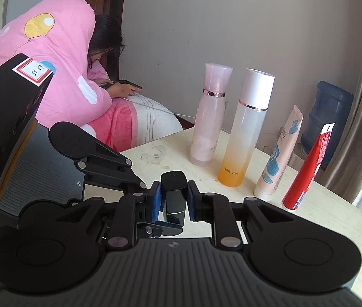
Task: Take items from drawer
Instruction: 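Carry the tube onto the nightstand top and stand it beside the pink bottle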
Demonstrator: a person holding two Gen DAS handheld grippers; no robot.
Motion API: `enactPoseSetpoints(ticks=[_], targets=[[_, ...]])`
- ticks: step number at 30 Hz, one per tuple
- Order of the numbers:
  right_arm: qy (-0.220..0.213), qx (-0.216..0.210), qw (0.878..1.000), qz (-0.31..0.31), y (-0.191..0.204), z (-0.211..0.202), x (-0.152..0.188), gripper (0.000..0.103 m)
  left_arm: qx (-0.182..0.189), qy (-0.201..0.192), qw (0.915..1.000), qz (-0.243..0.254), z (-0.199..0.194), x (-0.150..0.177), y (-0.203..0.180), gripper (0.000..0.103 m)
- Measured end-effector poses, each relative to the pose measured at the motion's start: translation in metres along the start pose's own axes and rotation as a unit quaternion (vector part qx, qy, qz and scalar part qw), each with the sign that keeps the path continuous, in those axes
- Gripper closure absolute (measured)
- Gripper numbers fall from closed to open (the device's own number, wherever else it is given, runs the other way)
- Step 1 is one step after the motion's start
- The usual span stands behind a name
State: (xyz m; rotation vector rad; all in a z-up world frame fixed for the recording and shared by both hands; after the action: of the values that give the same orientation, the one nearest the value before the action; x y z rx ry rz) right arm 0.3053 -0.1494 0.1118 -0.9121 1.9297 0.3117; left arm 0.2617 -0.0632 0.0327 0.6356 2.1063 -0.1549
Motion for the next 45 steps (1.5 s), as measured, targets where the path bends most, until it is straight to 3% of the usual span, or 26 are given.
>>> enactPoseSetpoints(ticks=[28, 45], targets=[[-0.009, -0.015, 1.0, 0.024, -0.039, 0.083, -0.023, 0.082, -0.042, 0.0, 0.9984, -0.039, 0.027, -0.006, 0.036, 0.082], [-0.012, -0.008, 0.999, 0.051, -0.053, 0.11, -0.026, 0.082, -0.052, 0.002, 0.9967, -0.062, 0.013, 0.002, 0.032, 0.08]])
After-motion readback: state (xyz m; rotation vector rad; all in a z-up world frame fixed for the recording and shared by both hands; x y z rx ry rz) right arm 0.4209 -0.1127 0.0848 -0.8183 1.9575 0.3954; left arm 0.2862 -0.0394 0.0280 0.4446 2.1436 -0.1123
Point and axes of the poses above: each gripper's, at about its wrist camera, not at the fingertips, and z roughly the way its jaws point, y to its left, x to its underside, the point moved 3 cm from there along z, roughly the way its jaws point, and after that the axes turned 6 degrees about -z, right-handed, at the moved point
